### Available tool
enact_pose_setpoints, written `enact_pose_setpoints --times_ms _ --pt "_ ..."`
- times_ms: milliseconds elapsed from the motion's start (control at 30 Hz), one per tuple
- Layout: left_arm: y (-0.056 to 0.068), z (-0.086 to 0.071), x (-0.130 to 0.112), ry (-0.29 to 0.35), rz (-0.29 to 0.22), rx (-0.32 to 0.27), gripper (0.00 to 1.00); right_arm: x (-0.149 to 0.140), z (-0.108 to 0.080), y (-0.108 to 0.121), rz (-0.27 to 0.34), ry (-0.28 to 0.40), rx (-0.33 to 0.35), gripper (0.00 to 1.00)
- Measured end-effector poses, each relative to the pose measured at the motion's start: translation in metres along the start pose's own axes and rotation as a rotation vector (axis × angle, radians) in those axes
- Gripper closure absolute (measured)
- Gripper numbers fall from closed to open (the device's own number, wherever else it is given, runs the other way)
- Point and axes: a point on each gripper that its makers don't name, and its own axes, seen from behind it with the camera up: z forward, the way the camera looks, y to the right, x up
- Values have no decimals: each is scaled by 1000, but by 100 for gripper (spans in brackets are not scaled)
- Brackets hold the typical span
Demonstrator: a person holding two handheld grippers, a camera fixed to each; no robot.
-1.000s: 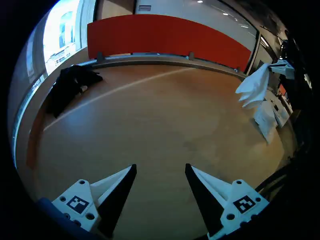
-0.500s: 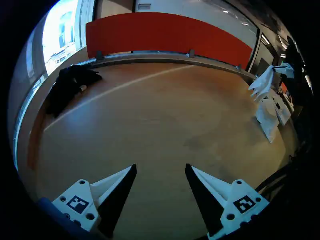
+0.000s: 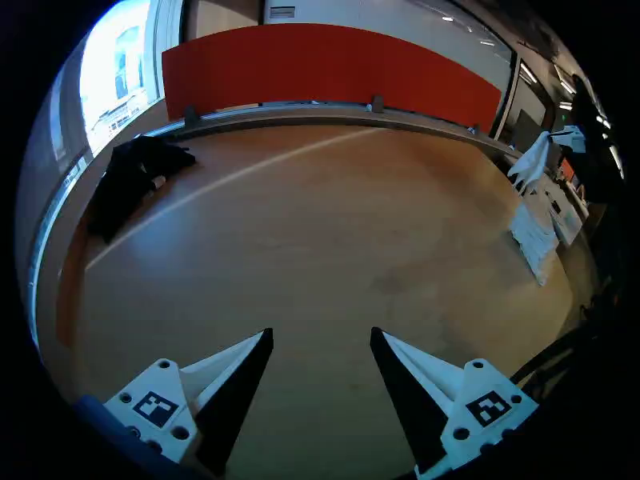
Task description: Fold towel
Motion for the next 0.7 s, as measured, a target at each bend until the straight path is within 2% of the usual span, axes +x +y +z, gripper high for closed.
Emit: enact_pose_setpoints --times_ms 300,700 --pt "8 1 4 -3 11 -6 10 -21 -4 6 23 -19 -7 96" --pt "12 0 5 -4 25 -18 10 -56 -24 2 49 -57 -27 96"
